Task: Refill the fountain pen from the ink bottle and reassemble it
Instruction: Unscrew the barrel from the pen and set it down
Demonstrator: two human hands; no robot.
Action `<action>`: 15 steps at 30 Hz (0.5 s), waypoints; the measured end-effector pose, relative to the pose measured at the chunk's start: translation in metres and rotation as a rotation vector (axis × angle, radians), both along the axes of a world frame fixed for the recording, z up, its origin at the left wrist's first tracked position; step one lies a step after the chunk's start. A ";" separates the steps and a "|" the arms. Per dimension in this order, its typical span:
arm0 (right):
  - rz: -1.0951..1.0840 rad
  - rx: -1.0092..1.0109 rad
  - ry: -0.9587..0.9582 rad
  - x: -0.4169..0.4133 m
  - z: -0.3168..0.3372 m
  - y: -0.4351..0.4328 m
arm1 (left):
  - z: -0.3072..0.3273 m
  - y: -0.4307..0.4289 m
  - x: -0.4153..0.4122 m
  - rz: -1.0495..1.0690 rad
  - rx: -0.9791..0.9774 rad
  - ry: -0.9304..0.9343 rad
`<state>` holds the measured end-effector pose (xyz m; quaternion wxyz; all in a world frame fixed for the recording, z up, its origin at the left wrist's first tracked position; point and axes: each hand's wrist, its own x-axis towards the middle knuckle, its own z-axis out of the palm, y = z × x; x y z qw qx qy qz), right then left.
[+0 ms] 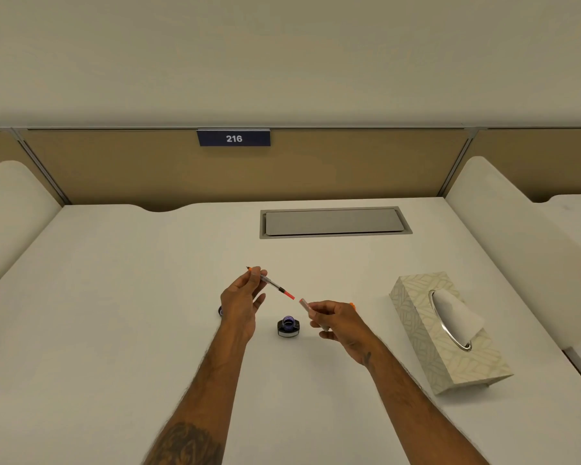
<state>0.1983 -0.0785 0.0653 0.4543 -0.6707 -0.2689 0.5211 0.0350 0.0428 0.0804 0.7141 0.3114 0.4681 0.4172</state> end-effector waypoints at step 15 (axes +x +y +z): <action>-0.039 -0.330 -0.705 0.010 -0.074 0.010 | -0.016 -0.003 -0.014 -0.028 -0.102 -0.060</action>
